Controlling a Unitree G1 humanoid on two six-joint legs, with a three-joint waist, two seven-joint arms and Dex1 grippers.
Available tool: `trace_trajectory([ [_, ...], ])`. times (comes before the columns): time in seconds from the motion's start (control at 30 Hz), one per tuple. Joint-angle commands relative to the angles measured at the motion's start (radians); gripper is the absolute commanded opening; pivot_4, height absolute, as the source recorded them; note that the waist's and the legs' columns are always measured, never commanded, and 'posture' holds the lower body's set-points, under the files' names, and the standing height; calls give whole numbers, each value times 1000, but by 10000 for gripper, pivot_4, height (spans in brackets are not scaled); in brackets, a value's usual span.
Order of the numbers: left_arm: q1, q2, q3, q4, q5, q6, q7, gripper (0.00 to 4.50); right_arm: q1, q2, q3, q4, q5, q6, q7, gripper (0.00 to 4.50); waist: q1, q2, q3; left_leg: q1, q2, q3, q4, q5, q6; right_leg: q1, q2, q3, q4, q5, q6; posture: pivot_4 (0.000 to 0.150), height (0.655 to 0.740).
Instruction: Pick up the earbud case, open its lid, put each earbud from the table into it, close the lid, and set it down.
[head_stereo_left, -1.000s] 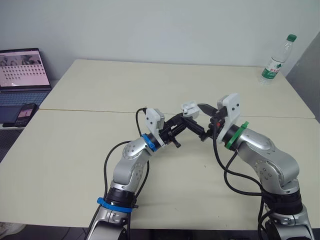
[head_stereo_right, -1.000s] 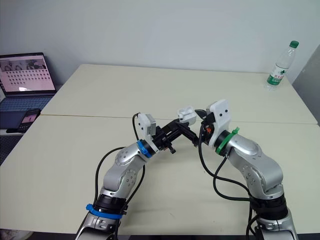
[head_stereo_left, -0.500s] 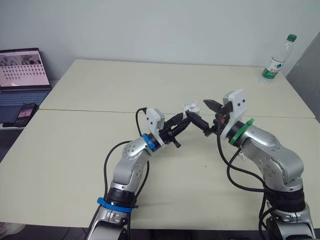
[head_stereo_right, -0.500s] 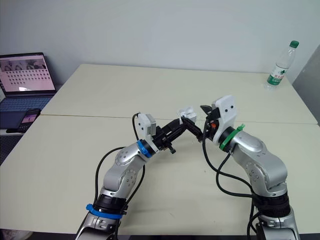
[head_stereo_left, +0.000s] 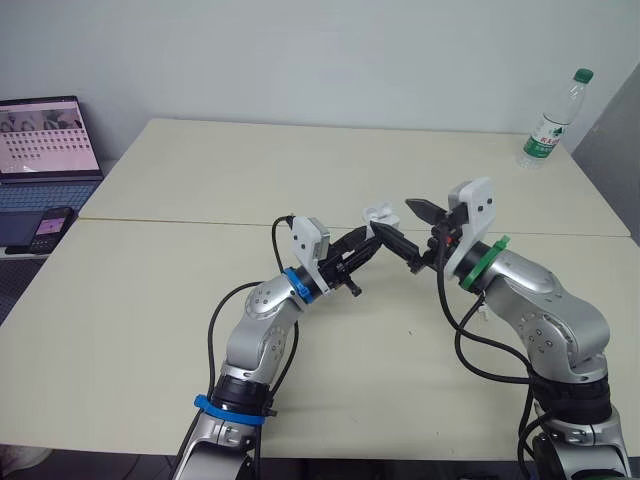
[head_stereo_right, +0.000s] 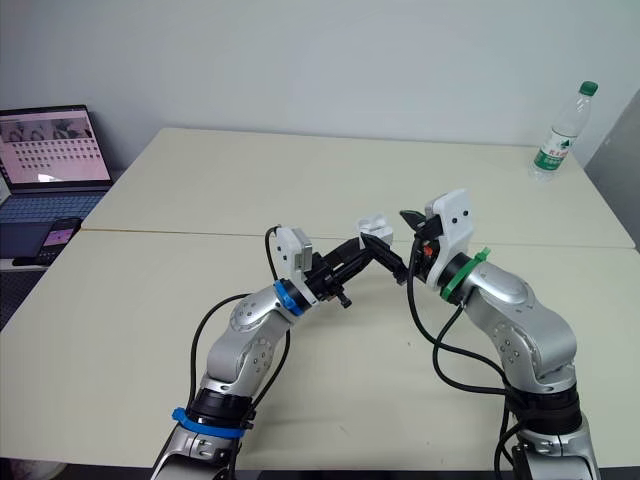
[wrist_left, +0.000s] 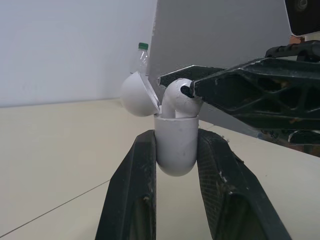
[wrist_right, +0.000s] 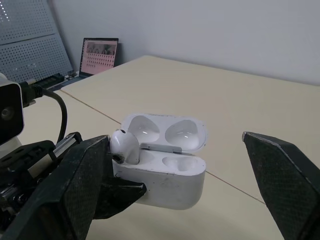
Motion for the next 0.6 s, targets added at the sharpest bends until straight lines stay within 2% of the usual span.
trace_trajectory([
  [0.03,-6,-3,-3,-23,-5,-16,-6,7913,-8,-27,-32,-41,13,-17,22,44566,0,0,0,0,0,0,0,0,0,0,0,0,0,0,0,1500,7362],
  [0.6,-1,-3,-4,-22,-6,-18,-7,7913,-7,-48,-40,-12,-17,-25,27,44566,0,0,0,0,0,0,0,0,0,0,0,0,0,0,0,1500,7362],
])
